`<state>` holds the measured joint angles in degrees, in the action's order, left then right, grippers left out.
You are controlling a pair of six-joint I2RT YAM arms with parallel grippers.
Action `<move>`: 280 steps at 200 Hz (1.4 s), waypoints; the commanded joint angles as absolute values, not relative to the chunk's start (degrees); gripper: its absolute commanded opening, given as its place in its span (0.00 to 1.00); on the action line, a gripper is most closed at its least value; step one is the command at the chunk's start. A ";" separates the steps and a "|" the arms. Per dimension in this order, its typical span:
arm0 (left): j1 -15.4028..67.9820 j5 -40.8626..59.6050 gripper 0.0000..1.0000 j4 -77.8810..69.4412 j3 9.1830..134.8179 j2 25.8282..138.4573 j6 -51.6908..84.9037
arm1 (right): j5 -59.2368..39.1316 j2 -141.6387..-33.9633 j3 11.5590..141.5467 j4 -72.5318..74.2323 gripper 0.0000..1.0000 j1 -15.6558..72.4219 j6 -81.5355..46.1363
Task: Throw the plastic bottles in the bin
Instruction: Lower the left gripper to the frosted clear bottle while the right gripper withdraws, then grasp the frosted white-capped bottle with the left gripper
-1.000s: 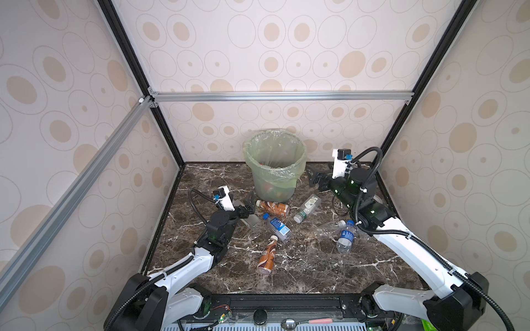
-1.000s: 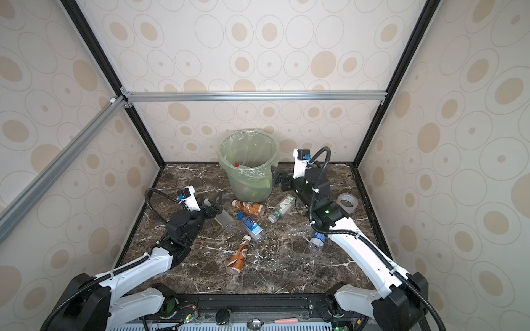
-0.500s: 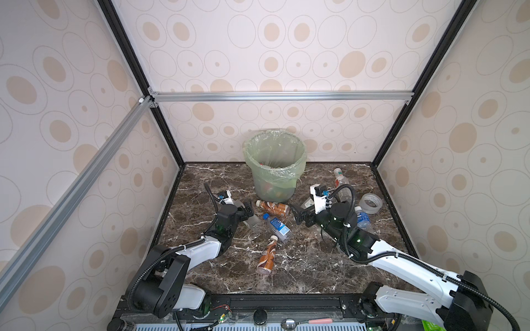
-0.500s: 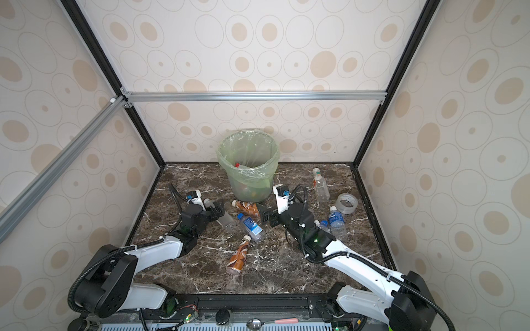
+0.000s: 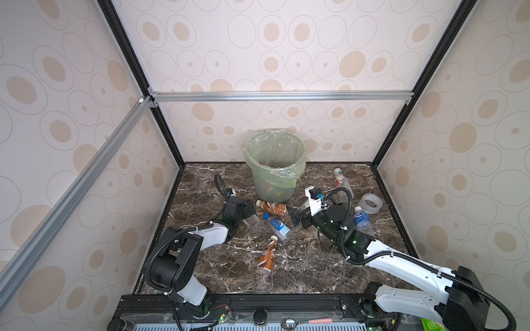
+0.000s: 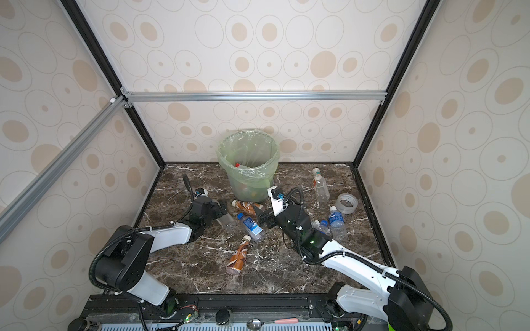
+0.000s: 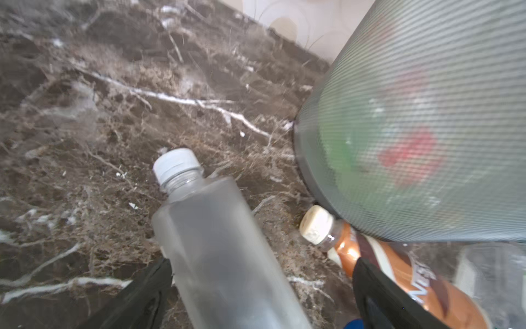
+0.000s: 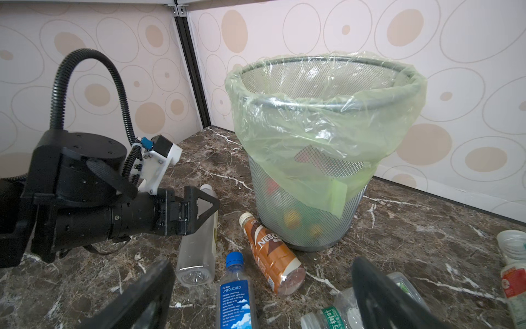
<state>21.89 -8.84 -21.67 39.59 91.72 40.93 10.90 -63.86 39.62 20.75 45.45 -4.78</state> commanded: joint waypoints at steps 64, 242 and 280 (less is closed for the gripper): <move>21.35 -8.96 0.91 -9.73 48.31 100.61 40.63 | 13.05 -63.75 39.07 22.26 1.00 45.93 -2.89; 21.75 3.96 0.65 -32.29 35.20 85.78 38.04 | 13.45 -66.75 40.69 20.75 1.00 45.99 -3.48; 22.12 4.77 0.65 -38.26 31.28 80.80 37.85 | 14.41 -66.60 40.72 21.23 1.00 45.96 -4.65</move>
<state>21.76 3.79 -31.42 33.01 83.48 39.18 13.04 -66.48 39.62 20.78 45.58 -3.62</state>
